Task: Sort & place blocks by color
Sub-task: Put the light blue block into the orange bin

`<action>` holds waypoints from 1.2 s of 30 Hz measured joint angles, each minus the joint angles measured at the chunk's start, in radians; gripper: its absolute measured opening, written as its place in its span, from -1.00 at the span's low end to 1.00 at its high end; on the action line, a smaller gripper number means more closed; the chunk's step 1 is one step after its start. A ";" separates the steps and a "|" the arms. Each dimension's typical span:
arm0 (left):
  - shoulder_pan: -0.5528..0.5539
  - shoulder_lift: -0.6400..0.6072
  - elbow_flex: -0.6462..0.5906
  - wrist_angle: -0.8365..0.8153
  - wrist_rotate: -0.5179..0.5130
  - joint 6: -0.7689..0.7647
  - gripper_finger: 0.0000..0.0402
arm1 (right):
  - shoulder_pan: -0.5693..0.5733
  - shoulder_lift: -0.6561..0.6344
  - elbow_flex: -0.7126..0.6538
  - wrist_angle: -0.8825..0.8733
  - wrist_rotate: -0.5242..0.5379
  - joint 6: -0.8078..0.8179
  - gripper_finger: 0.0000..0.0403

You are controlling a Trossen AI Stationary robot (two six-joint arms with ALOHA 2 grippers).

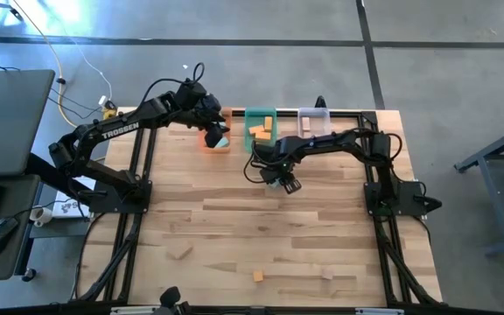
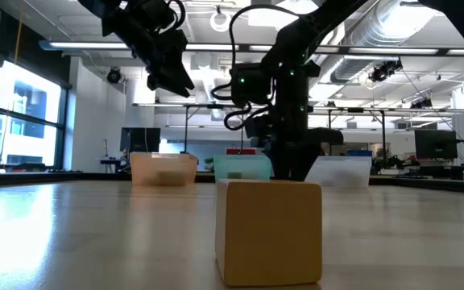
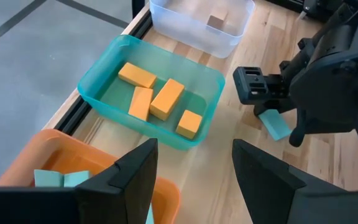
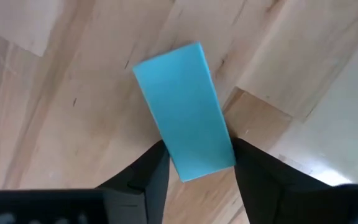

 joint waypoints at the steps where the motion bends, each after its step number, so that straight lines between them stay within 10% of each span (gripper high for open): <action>1: 0.000 0.000 0.000 0.000 0.000 0.000 -0.02 | 0.000 0.000 0.000 0.000 -0.002 0.001 -0.31; 36: 0.081 0.000 0.000 -0.038 0.066 -0.007 -0.02 | -0.033 -0.001 0.267 0.012 -0.022 0.293 -0.52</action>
